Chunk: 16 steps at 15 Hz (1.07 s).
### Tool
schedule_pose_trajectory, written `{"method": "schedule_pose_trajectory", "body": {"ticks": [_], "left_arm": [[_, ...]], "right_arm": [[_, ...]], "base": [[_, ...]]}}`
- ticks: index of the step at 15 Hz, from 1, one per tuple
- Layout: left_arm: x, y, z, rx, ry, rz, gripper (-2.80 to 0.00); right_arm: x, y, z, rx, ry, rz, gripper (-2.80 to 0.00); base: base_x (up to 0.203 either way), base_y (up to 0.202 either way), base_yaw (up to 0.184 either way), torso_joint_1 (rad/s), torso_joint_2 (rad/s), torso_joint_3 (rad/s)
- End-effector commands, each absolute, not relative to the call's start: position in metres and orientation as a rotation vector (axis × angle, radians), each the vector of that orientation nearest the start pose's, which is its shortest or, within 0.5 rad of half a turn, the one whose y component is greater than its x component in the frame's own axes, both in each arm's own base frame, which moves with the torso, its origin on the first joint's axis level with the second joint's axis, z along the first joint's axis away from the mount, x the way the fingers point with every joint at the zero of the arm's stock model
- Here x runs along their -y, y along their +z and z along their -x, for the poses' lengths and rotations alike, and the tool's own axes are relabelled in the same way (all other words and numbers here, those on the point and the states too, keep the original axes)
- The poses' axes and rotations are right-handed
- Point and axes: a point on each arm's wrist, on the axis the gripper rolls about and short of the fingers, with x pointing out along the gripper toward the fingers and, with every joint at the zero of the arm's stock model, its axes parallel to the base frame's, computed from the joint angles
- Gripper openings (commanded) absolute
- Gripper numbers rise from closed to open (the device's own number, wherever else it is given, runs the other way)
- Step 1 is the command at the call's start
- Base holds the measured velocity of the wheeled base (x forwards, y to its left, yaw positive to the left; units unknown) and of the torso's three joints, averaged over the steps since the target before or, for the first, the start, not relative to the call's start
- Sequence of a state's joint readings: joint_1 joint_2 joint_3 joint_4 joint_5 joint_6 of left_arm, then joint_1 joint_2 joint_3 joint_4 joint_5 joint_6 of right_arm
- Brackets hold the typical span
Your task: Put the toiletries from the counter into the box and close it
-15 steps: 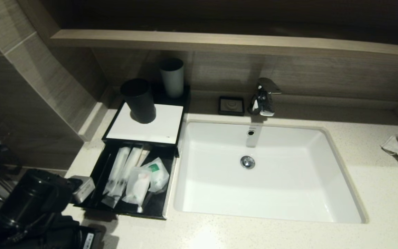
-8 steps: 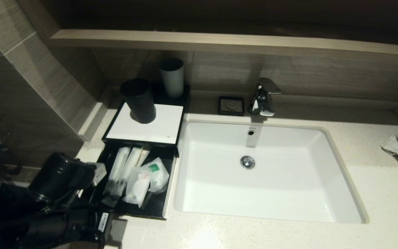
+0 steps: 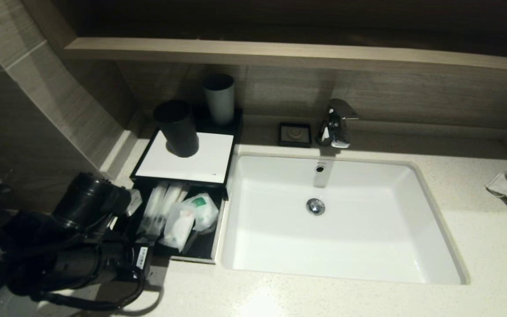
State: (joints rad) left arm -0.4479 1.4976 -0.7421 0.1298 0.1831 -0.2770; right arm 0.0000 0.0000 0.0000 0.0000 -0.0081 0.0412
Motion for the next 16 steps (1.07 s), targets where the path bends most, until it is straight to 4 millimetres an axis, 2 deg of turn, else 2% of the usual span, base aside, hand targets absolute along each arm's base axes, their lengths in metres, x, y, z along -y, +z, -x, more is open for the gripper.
{"method": "schedule_pose_trajectory", "body": {"ticks": [1,10,16], "left_arm": [[0.095,0.160,-0.208,-0.851,-0.126,-0.008,-2.80],[0.108,0.173,-0.239,-0.801,-0.123,0.013,-2.80],[0.110,0.184,-0.263,-0.762,-0.103,0.037,-2.80]], "right_arm": [[0.000,0.075,0.023,0.000,-0.008,-0.041,-2.80],[0.000,0.075,0.023,0.000,-0.008,-0.041,-2.80],[0.000,0.075,0.023,0.000,-0.008,-0.041,-2.80]], "base": [[0.000,0.000,0.000,0.000,0.00,0.000],[0.000,0.000,0.000,0.000,0.00,0.000],[0.000,0.000,0.000,0.000,0.00,0.000]]}}
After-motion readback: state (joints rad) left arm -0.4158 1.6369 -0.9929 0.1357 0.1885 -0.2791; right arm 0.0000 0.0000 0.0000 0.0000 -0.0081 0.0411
